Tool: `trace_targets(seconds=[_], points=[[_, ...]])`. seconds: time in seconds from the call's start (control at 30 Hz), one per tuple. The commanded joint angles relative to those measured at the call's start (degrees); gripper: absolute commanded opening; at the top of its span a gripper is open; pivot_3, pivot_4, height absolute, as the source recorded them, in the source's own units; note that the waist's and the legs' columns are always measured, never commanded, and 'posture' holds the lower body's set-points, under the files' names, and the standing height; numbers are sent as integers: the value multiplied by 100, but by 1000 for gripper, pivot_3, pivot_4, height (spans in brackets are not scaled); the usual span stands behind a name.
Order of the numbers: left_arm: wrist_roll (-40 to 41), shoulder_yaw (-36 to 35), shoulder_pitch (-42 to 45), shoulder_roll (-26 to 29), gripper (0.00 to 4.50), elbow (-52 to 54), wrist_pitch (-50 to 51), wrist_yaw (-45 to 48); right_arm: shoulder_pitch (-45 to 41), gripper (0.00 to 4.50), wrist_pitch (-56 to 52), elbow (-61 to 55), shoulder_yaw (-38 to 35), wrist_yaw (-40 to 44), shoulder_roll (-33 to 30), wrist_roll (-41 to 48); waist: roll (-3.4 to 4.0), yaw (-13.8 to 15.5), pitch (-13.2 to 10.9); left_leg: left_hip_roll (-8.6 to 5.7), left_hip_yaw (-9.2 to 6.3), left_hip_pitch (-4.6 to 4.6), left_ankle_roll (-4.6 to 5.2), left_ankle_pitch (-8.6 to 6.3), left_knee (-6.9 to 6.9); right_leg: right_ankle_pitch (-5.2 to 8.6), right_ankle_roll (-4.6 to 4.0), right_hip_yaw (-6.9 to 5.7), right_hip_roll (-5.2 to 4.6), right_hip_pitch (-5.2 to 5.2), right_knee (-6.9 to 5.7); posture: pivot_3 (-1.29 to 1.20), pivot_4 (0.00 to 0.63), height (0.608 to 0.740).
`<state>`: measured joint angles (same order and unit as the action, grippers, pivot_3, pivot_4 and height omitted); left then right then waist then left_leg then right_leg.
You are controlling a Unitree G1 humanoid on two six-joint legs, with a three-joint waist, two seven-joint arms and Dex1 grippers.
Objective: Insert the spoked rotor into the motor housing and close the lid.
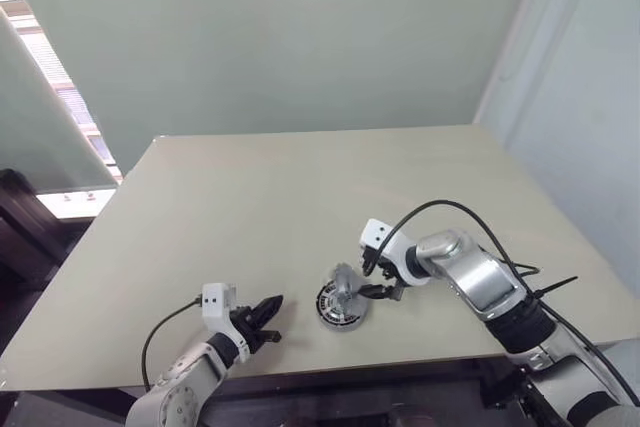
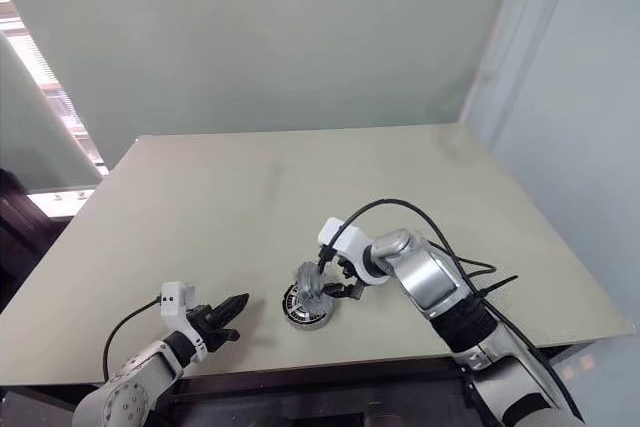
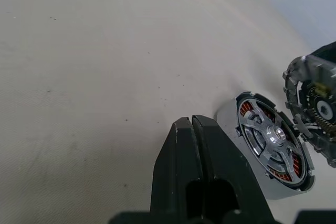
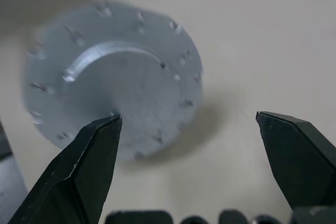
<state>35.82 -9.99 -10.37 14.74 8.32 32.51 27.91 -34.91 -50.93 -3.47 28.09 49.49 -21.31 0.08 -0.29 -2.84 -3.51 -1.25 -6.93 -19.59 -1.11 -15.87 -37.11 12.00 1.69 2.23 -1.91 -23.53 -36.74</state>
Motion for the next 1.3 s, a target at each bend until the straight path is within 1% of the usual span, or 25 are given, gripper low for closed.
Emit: trace_targets(seconds=[0.03, 0.23, 0.33, 0.67, 0.77, 0.87, 1.07, 1.3], points=[[19, -46, 85, 13, 0, 190, -53, 2, -8, 4482, 187, 46, -30, -96, 160, 102, 0, 0, 0, 0, 0, 0, 0, 0, -1, 0, 0, 0, 0, 0, 0, 0, 0, 740], [16, -51, 59, 16, 0, 219, -62, -5, 42, 4482, 385, 192, -51, -84, 284, 174, 0, 0, 0, 0, 0, 0, 0, 0, -1, 0, 0, 0, 0, 1, -1, 0, 0, 740], [14, -56, 44, 17, 0, 229, -72, -7, 97, 4482, 516, 263, -226, -29, 342, 351, 0, 0, 0, 0, 0, 0, 0, 0, -2, 0, 0, 0, 0, 1, -1, 0, 0, 740], [7, -51, 47, 18, 0, 240, -97, -8, 426, 4482, 701, 104, -1322, 33, 537, 1377, 0, 1, 0, -2, -1, 0, 0, 0, -5, 0, 0, 0, 0, 4, -1, 0, 0, 740], [-1, -46, 81, 45, 0, 217, -88, 12, 815, 4482, 1285, -42, -1693, 339, 557, 1833, 0, 2, 1, -1, -1, 0, 1, 0, -4, 0, 0, 0, 0, 5, -1, 0, 0, 740], [4, -36, 111, 76, 0, 217, -64, 35, 1135, 4482, 1472, -48, -1879, 332, 634, 2063, 0, 1, 1, -1, 0, 0, 1, -1, -4, 0, 0, 1, 0, 5, -1, 0, 0, 740], [0, 21, 187, 150, 0, 221, -1, 87, 1631, 4482, 2206, 130, -1869, 334, 866, 2147, 2, -1, 0, 2, 3, 4, 1, 0, -8, 0, -1, 2, 3, 8, -4, 0, 0, 740], [-7, 59, 232, 216, 0, 279, 77, 111, 1826, 4482, 2976, 729, -1740, 161, 1102, 1877, 1, 0, 0, 1, 2, 4, 1, 0, -10, 0, 0, 3, 4, 10, -4, 0, 0, 740]])
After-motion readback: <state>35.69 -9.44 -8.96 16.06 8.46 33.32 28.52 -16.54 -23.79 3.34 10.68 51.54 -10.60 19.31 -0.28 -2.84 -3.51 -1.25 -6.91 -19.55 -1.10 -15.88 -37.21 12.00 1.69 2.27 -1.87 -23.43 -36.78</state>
